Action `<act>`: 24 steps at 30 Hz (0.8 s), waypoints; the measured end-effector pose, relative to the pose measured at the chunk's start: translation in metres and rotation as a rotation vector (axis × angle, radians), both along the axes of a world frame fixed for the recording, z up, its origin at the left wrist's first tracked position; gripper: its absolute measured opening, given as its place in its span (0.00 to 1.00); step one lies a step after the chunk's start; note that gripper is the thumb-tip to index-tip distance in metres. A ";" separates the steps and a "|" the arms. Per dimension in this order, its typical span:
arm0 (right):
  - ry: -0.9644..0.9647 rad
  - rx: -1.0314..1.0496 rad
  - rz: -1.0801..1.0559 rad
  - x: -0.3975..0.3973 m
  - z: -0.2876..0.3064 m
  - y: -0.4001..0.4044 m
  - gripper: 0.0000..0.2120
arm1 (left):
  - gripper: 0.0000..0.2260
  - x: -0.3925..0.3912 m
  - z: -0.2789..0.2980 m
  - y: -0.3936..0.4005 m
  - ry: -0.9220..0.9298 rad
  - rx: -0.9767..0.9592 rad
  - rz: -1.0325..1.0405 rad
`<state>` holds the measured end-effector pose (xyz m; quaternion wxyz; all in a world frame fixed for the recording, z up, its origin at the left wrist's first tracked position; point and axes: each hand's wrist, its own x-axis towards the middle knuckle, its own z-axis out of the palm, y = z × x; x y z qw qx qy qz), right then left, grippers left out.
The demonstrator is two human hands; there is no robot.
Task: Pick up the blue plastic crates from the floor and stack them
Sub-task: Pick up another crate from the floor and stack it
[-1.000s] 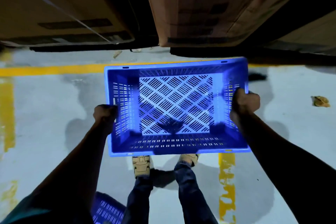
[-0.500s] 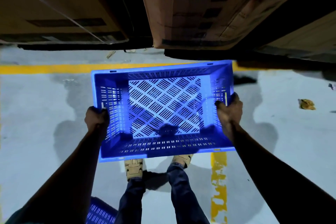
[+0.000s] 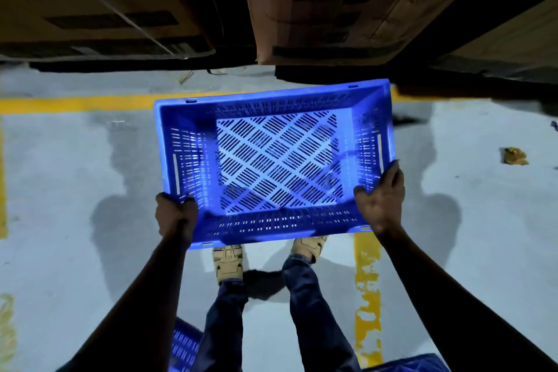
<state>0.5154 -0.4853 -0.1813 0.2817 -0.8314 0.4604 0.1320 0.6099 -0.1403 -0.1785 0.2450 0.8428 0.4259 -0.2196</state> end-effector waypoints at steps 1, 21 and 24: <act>0.016 -0.016 0.021 -0.005 0.000 0.003 0.48 | 0.18 -0.004 0.000 -0.001 -0.012 -0.006 0.005; 0.150 0.054 0.460 -0.058 0.000 0.172 0.38 | 0.13 -0.070 0.018 0.024 0.002 -0.062 0.093; 0.195 0.205 0.462 -0.052 0.017 0.184 0.39 | 0.16 -0.079 0.033 0.024 -0.014 -0.074 0.014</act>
